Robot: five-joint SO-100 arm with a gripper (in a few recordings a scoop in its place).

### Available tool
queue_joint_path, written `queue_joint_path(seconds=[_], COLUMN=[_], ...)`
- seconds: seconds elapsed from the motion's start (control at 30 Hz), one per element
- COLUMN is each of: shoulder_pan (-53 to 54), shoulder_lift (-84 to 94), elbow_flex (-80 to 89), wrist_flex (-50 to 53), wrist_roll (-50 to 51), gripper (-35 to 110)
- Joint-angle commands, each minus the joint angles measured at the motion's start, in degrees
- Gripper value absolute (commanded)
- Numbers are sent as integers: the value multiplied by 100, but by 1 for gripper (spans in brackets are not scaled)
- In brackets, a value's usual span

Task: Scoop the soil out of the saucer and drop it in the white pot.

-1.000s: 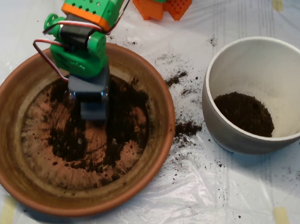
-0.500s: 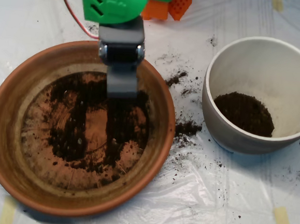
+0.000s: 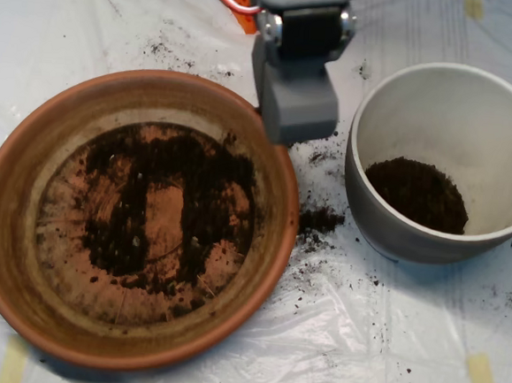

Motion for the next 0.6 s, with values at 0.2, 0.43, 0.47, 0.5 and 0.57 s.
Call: queue_joint_path(seconds=[0.2, 0.43, 0.47, 0.5, 0.57], shoulder_pan=[-1670, -2188, -2188, -2153, -2101], shoulder_lift=[-501, -835, -853, -870, -879], elbow_flex=[-1582, -1731, -1714, -1714, -1670], wrist_flex=[396, 413, 413, 413, 413], wrist_roll=[536, 686, 633, 659, 598], gripper=[-1, 11, 15, 17, 18])
